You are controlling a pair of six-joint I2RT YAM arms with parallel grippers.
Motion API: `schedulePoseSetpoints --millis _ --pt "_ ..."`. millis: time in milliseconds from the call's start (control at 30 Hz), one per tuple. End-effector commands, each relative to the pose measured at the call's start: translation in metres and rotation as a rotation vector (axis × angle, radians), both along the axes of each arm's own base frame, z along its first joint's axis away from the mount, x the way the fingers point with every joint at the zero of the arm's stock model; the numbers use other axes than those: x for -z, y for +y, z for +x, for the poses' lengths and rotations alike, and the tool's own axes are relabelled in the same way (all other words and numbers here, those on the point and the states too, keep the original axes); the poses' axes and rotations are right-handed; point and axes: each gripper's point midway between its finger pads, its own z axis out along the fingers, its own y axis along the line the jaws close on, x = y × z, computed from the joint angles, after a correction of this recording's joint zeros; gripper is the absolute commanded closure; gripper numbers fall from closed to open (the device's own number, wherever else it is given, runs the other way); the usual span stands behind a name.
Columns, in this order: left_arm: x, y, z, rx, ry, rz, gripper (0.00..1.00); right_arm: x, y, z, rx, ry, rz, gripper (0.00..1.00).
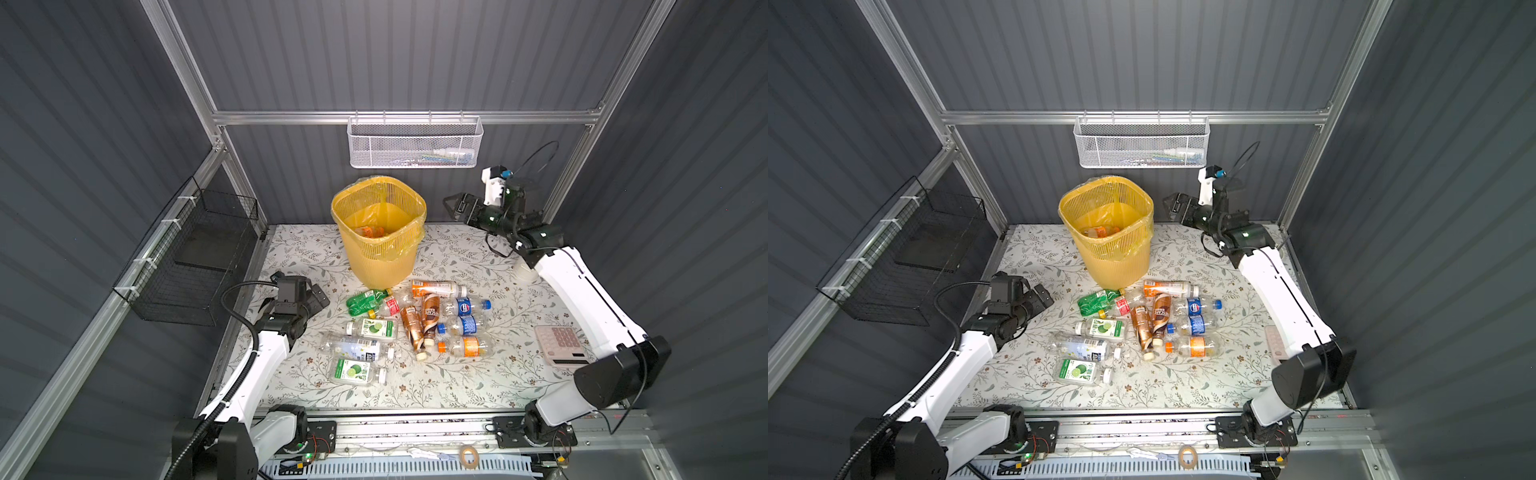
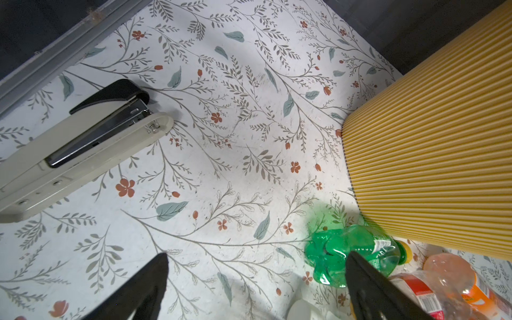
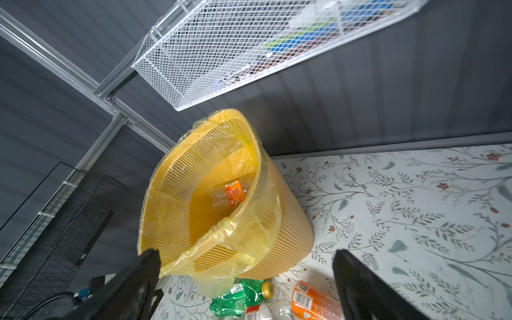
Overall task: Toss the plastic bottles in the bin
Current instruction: 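Draw the right arm back from the bin while the left gripper moves toward the pile, then lower the left gripper onto the clear bottle beside the green bottle and grasp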
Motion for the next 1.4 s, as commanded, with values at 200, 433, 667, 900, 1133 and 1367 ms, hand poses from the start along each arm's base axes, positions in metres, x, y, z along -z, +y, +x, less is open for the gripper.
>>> schedulePoseSetpoints --millis 200,433,667,900,1133,1367 --pt "-0.010 -0.043 0.002 0.118 -0.009 0.097 0.01 0.093 -0.062 -0.017 0.163 0.176 0.035 0.01" --pt "-0.002 -0.040 -0.023 0.006 0.037 0.056 0.01 0.124 -0.074 -0.038 0.181 0.223 0.031 0.01" --pt "-0.009 -0.047 -0.060 -0.133 0.090 -0.058 0.01 0.140 -0.086 -0.042 0.217 0.259 0.045 0.01" --pt "0.008 -0.077 -0.094 -0.212 0.197 -0.221 0.03 0.150 -0.095 -0.043 0.246 0.280 0.067 0.01" --pt "0.041 -0.101 -0.101 -0.226 0.271 -0.300 0.11 0.157 -0.101 -0.044 0.250 0.304 0.079 0.01" --pt "0.058 -0.111 -0.096 -0.215 0.309 -0.284 0.19 0.165 -0.110 -0.046 0.275 0.328 0.090 0.01"
